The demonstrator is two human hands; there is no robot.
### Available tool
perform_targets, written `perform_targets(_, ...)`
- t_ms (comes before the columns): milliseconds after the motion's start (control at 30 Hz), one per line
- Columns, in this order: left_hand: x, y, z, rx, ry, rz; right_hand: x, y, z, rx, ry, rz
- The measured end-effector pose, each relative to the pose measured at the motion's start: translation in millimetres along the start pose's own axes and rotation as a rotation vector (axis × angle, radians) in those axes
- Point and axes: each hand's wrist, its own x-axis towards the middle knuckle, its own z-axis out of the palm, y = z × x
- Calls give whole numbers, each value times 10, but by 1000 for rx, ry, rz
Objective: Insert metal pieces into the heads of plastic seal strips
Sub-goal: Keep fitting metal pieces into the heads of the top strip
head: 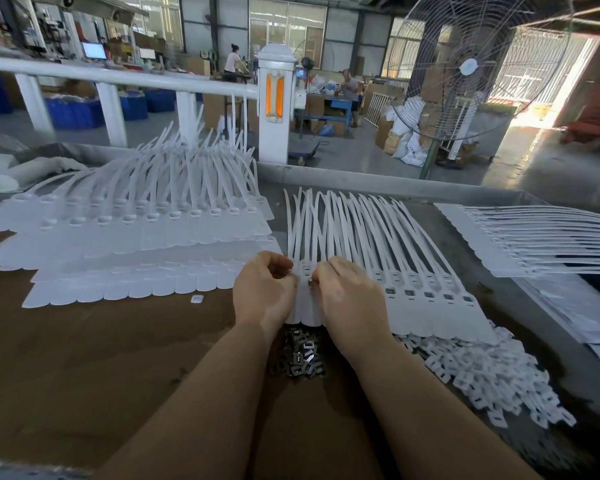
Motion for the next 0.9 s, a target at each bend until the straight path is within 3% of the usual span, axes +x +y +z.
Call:
perform_targets(500, 13, -17, 4, 38, -3, 6, -28, -52, -43, -58, -153, -3)
perform_targets(900, 29, -10, 13, 42, 6, 14, -33, 36, -57, 232, -105, 200)
